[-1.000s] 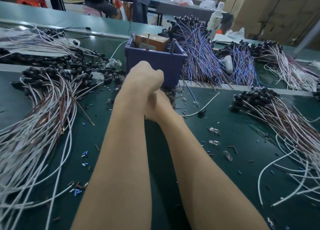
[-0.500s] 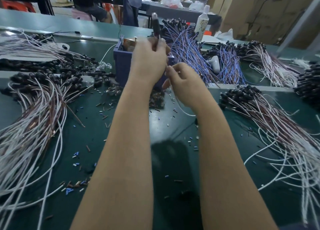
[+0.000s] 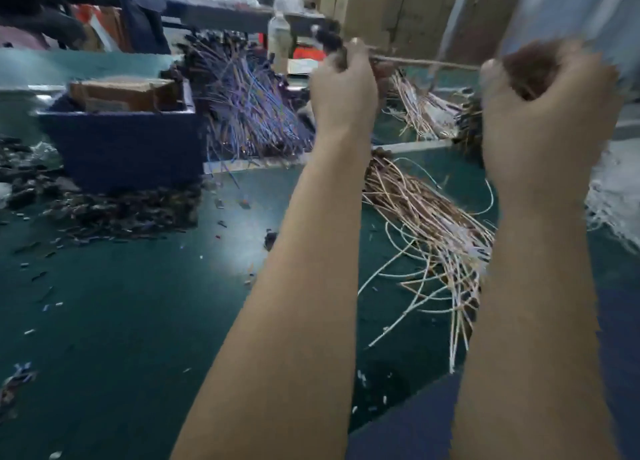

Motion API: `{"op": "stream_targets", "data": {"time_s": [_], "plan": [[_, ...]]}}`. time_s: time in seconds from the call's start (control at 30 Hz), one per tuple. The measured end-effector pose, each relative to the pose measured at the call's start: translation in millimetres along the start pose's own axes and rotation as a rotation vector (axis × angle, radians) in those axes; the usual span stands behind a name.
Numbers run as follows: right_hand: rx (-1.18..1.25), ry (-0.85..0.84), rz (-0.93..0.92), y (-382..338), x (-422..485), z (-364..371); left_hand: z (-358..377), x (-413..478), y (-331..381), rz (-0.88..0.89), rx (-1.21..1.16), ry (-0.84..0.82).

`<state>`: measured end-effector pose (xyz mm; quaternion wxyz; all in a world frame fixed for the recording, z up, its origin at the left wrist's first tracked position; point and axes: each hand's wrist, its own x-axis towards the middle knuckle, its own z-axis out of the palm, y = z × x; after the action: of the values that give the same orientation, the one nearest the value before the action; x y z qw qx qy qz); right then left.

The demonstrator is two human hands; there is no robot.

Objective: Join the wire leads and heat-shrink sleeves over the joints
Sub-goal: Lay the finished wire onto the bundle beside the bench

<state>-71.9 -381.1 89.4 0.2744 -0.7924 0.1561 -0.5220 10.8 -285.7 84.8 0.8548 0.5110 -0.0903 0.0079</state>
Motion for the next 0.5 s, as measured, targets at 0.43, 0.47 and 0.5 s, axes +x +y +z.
{"op": "stream_targets", "data": {"time_s": [0.43,0.47,0.5], "plan": [[-0.448,-0.46,0.57,145.0,-52.1,45.9,53.0,-12.2,-156.7,-0.542,0.426,-0.182],[-0.469,-0.453,0.574,147.8,-49.9,47.8,52.4,-10.9,-157.4,-0.529,0.42,-0.163],[-0.483,-0.45,0.578,147.6,-47.0,47.4,53.5,-10.0,-155.0,-0.516,0.414,-0.154]]}}
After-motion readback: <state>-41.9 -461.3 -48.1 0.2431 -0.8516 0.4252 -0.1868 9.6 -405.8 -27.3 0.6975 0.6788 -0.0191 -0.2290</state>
